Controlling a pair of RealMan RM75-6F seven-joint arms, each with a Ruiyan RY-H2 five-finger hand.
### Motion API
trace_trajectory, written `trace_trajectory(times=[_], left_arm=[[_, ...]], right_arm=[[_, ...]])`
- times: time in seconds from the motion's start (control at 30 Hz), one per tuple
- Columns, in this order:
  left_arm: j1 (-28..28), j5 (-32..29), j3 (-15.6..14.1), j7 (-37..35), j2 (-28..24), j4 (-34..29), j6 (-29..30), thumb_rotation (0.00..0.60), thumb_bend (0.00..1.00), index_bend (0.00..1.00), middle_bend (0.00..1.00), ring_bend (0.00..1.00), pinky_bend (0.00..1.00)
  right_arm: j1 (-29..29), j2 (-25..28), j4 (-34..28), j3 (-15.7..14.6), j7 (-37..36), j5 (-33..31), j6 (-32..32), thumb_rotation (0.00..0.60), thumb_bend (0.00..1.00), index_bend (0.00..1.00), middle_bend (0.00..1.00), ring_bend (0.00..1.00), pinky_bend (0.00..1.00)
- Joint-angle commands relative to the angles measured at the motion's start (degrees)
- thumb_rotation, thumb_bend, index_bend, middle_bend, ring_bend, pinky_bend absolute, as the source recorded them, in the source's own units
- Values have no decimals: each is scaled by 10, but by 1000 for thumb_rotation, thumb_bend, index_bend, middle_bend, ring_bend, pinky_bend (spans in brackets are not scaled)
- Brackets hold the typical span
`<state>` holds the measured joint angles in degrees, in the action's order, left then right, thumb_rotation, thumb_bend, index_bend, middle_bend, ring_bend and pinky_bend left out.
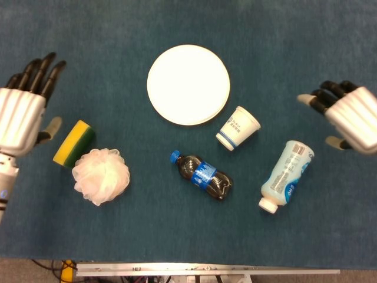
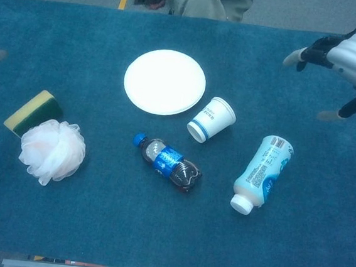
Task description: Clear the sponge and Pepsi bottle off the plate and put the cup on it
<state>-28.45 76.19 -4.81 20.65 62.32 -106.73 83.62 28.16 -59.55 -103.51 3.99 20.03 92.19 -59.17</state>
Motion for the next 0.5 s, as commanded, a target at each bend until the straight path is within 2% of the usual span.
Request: trace_trajectory(times=[0.03,0.3,0.5], left_arm=[[18,15,1,-9,-5,5,13,600,272,10,43,84,272],[61,36,0,-28,-26,6,27,600,272,10,43,79,263],[85,42,1,-47,-42,7,27,600,272,10,42,76,257]], right_arm=[[27,-25,1,13,42,-28,36,600,0,172,309,209,353],[84,-90,22,34,147,-122,106,600,0,89,251,177,342],[119,-137,42,37,214,-175,126,600,0,83,247,173,341]])
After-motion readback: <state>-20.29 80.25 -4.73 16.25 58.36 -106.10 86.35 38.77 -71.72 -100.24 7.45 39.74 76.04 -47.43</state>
